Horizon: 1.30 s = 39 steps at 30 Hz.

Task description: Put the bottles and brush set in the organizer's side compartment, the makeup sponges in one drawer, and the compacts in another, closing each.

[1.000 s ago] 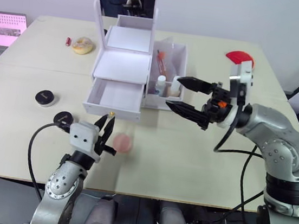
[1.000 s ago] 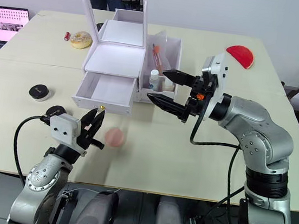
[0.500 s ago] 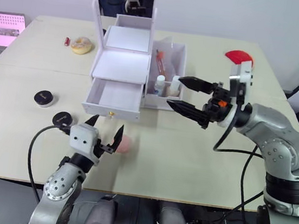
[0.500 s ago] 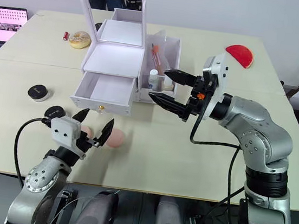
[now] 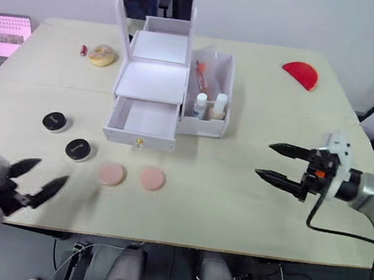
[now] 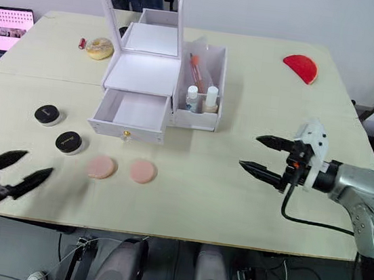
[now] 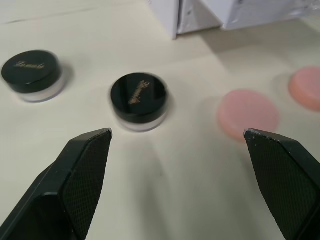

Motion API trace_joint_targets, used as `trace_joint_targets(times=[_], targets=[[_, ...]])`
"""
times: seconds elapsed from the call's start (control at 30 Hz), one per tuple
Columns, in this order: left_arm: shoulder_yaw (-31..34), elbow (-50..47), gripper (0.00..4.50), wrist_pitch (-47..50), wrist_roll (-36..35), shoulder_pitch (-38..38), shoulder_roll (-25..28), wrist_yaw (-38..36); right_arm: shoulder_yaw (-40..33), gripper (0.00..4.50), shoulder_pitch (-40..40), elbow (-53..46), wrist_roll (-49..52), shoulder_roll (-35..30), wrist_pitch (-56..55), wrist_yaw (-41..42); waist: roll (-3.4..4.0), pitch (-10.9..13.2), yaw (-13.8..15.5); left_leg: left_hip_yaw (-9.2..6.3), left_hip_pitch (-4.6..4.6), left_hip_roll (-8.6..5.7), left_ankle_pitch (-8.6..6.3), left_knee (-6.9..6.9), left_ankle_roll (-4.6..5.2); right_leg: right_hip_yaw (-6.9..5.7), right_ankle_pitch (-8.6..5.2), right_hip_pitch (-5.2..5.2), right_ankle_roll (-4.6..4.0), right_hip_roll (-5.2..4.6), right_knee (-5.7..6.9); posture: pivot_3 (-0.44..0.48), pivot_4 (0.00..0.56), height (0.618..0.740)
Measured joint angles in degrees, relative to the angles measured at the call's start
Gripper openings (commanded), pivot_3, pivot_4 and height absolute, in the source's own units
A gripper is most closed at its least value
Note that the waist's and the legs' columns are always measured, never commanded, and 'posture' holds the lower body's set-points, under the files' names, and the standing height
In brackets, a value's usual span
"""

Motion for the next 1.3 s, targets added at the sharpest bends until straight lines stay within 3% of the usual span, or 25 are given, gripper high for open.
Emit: trace_joint_targets(times=[0.2, 0.47, 0.73, 0.87, 1.0, 1.1, 1.3], targets=[[0.73, 27.14, 4.44, -2.84, 3.41, -12.50, 12.60, -11.98, -9.41, 4.50, 9.00, 7.14, -2.82, -0.71, -6.94, 3.08, -0.05, -0.04, 0.32, 0.01, -0.09, 0.00, 0.00, -0.10, 0.00, 0.00, 0.03, -0.01, -0.05, 0.00, -0.18, 0.000, 0.150, 0.739], [-4.61, 58.79, 4.44, -15.51, 12.34, -31.59, 18.38, -17.11, -22.12, 4.50, 19.16, 19.78, -6.85, -2.35, -15.20, 6.89, 0.01, -0.03, -0.34, 0.02, -0.01, 0.00, 0.00, -0.48, 0.00, 0.00, 0.13, -0.02, -0.15, 0.01, -0.20, 0.000, 0.150, 0.739], [-6.89, 67.00, 4.44, -19.92, 15.09, -37.42, 19.91, -20.97, -21.84, 4.50, 19.88, 19.93, -6.78, -0.09, -16.97, 6.15, -0.05, -0.03, -1.50, 0.03, 0.32, 0.01, 0.00, -0.34, 0.00, 0.05, 0.02, 0.16, 0.03, 0.00, 0.18, 0.000, 0.150, 0.739], [-6.62, 62.59, 4.44, -19.34, 14.73, -35.03, 18.78, -22.44, -19.73, 4.50, 18.45, 14.31, -5.17, 1.27, -14.17, 4.37, 0.13, 0.04, -1.46, 0.04, 0.70, 0.02, 0.00, -0.41, 0.00, 0.09, 0.01, 0.37, 0.03, 0.00, 0.31, 0.000, 0.150, 0.739], [-5.71, 48.08, 4.44, -14.66, 12.06, -27.17, 12.01, -21.30, -16.88, 4.50, 15.09, 4.58, 0.36, 1.87, -7.51, 1.70, 0.20, 0.08, -1.40, 0.06, 0.71, 0.06, 0.00, -0.38, -0.01, 0.12, 0.01, 0.40, 0.02, 0.00, 0.33, 0.000, 0.150, 0.739], [-4.14, 26.08, 4.44, -7.05, 7.93, -17.41, 3.91, -15.33, -13.92, 4.50, 10.79, -4.04, 7.19, 1.75, -0.08, -1.55, 0.04, 0.09, -1.27, 0.08, 0.63, 0.09, 0.00, -0.34, -0.02, 0.13, 0.07, 0.42, -0.05, -0.01, 0.23, 0.000, 0.150, 0.739], [-5.78, -6.08, 4.44, 1.69, 3.53, -6.93, -8.26, -1.38, -5.32, 4.50, -1.20, -12.04, 16.32, 0.97, 9.59, -6.12, -0.14, 0.06, -0.30, 0.08, 0.66, 0.07, 0.00, -0.20, -0.02, 0.13, 0.04, 0.48, 0.00, 0.00, 0.21, 0.000, 0.150, 0.739]])
